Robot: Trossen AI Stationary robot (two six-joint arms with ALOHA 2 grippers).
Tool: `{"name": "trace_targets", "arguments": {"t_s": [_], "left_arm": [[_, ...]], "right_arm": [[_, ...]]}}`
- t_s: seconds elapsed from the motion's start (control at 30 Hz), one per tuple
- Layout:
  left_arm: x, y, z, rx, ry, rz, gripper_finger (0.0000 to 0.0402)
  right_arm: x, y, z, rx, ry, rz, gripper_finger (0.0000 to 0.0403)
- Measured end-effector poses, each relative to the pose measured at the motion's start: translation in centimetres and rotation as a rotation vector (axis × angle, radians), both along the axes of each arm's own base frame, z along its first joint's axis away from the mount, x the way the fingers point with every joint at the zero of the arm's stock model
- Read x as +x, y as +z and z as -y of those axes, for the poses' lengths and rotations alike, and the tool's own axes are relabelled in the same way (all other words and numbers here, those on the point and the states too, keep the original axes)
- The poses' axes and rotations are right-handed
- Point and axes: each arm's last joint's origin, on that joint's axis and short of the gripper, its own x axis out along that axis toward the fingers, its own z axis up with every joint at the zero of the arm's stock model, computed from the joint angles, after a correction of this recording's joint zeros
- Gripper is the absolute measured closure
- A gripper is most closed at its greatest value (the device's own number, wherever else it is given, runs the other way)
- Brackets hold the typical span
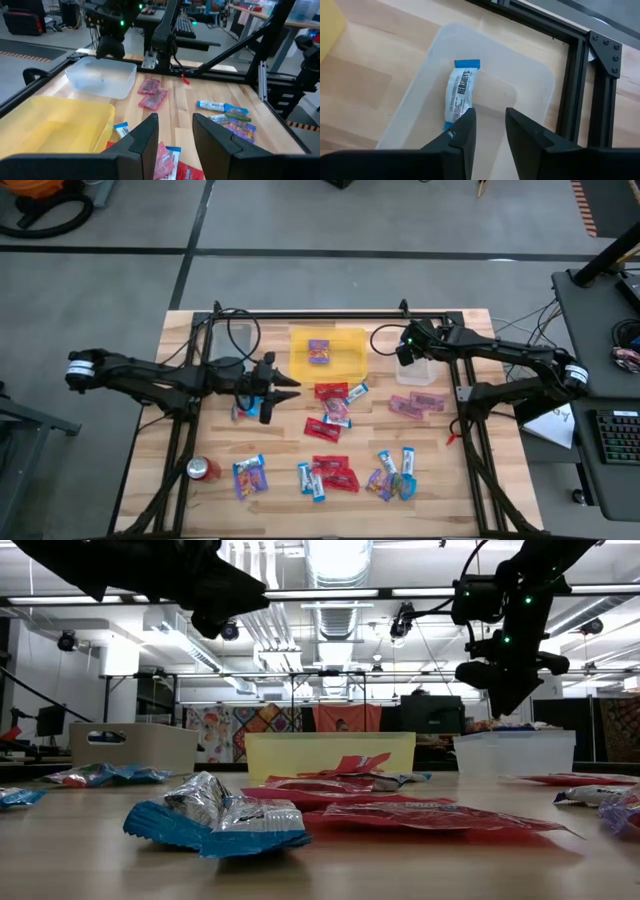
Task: Sort candy
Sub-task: Put the red gummy into the gray bin
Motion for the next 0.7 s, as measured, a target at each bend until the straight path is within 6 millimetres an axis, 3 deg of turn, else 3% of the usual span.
{"name": "trace_targets", "arguments": {"t_s": [0.47,0.7], "left_arm": [[1.9,-2.3,0.0,0.000,-0.001,-0.057,0.0297],[2.6,-3.7,0.3,0.000,-0.013,-0.117,0.0297]], "right_arm": [[0.3,0.5,-0.2,-0.011,0.110,0.008,0.0312],[1.0,2.8,-2.6,-0.070,0.235,0.124,0.0331]]}}
